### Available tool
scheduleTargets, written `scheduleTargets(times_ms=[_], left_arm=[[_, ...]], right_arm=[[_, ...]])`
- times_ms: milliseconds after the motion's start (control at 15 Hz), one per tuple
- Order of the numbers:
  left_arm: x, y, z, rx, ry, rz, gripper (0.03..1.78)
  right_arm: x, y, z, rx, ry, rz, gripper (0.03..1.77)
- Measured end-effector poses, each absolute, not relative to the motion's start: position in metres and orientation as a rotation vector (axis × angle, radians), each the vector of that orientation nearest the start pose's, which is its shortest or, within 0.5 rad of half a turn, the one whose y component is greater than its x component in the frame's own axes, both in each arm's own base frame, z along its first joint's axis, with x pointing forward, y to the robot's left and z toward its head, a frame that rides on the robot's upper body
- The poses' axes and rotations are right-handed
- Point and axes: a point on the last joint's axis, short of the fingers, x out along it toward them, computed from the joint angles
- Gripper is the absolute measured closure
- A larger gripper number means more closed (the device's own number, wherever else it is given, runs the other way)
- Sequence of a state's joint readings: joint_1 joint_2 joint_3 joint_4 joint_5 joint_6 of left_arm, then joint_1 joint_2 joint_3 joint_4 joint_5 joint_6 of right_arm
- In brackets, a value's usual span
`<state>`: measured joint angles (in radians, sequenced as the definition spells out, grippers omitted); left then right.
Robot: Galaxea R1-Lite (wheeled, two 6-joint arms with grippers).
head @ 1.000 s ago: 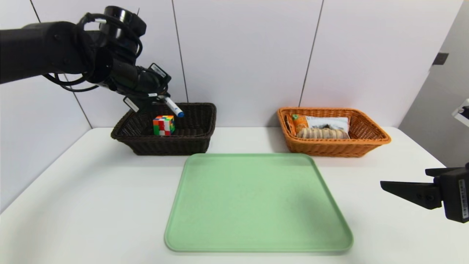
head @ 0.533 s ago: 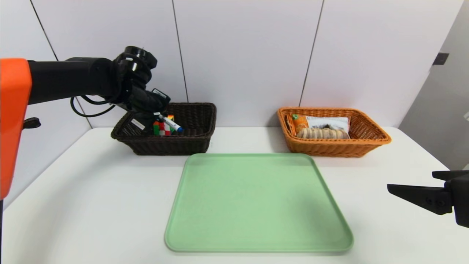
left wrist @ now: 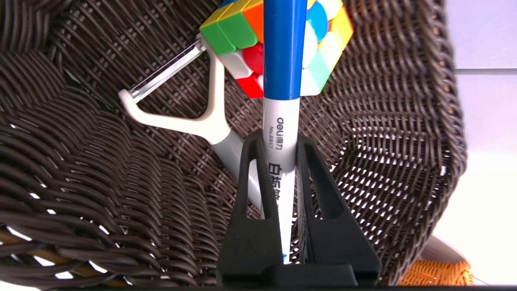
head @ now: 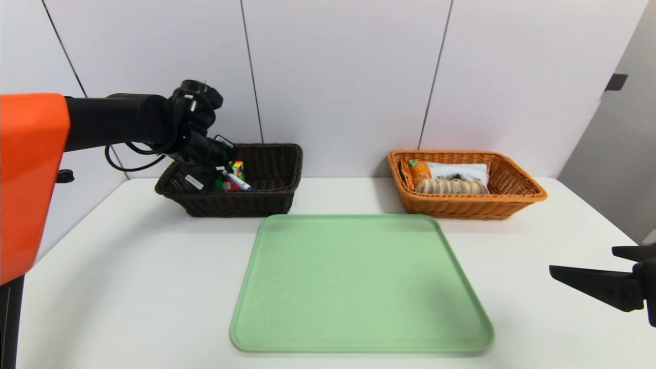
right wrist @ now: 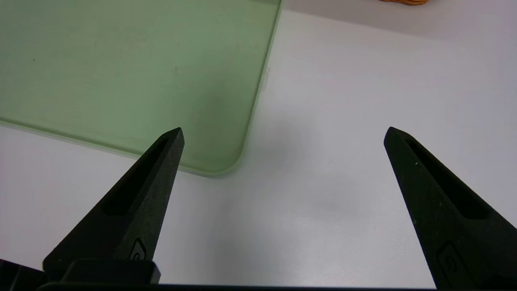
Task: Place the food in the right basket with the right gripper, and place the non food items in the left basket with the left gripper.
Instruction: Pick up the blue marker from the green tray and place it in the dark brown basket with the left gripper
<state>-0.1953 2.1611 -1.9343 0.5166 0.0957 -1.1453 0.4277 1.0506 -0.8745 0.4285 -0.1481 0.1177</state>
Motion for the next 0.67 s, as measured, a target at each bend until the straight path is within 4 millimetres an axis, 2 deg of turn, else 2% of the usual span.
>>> scheduleTargets(times_ms=[267, 467, 667], left_arm=[[0.424, -0.080, 0.211, -0.986, 0.700, 0.339, 1.03], [0.424, -0.080, 0.211, -0.982, 0.698, 0.336, 0.74], [0.414, -0.081, 0.232, -0.954, 0.651, 0.298, 0.53]], right_arm=[[0.110, 0.046, 0.246, -0.058, 0.594, 0.236, 0.09], [0.110, 0.046, 0.246, -0.059, 0.594, 0.237, 0.09], [0.110, 0.047, 0.246, -0.058, 0.593, 0.236, 0.09]])
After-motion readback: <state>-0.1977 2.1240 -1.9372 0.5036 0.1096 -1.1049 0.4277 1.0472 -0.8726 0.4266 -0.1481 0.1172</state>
